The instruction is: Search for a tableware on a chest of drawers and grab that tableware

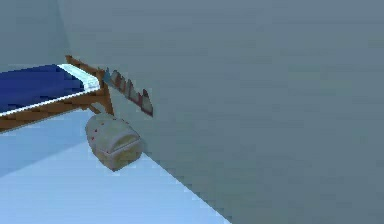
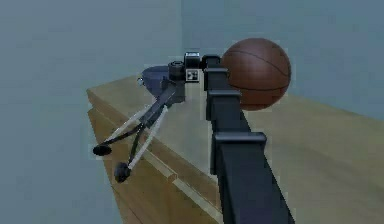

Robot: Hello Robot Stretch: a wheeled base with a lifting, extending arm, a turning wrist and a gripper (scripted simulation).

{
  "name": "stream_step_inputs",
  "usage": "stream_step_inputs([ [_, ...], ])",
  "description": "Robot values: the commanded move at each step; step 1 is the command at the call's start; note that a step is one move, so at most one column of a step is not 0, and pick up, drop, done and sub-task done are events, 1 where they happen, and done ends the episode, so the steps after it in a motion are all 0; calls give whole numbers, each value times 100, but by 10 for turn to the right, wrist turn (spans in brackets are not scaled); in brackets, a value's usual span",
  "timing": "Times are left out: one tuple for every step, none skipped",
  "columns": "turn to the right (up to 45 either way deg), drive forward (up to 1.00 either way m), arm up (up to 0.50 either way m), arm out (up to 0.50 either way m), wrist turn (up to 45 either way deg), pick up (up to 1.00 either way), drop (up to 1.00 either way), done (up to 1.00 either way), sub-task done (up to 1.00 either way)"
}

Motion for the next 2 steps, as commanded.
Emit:
stream_step_inputs([
  [0, 0, 0, 0, 450, 0, 0, 0, 0],
  [0, 0, 0, 0, 450, 0, 0, 0, 0],
])
